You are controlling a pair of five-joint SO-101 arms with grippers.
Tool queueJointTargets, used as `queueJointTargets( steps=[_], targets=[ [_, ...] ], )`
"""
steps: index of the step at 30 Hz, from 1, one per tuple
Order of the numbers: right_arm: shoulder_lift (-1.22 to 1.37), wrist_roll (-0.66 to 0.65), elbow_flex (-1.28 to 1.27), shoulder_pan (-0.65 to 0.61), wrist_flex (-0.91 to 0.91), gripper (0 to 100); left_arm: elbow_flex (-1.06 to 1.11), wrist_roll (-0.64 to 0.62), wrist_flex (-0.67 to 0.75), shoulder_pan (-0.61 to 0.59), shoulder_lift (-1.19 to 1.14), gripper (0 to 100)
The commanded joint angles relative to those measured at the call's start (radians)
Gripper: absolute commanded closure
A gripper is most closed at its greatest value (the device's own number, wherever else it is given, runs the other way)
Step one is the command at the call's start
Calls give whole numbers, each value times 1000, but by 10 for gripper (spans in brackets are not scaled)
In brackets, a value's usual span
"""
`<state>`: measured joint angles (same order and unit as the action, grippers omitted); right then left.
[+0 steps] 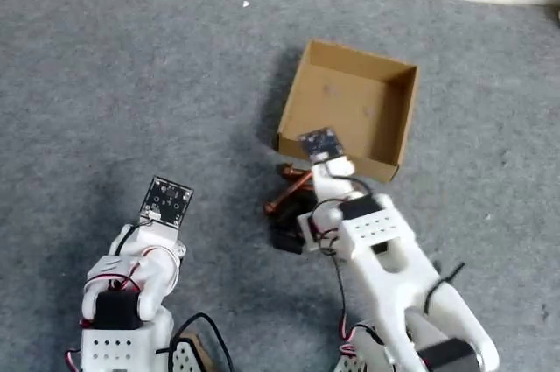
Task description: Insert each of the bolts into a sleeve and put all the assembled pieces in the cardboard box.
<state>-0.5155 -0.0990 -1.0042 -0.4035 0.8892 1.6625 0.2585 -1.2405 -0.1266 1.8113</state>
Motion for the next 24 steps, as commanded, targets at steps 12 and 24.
queueJointTargets(
  steps=[12,24],
  targets=[
    [-298,-290,65,325,303,992,-16,17,28,-5,7,995],
    [-291,-41,24,-16,116,865,-16,17,29,-8,7,995]
  ],
)
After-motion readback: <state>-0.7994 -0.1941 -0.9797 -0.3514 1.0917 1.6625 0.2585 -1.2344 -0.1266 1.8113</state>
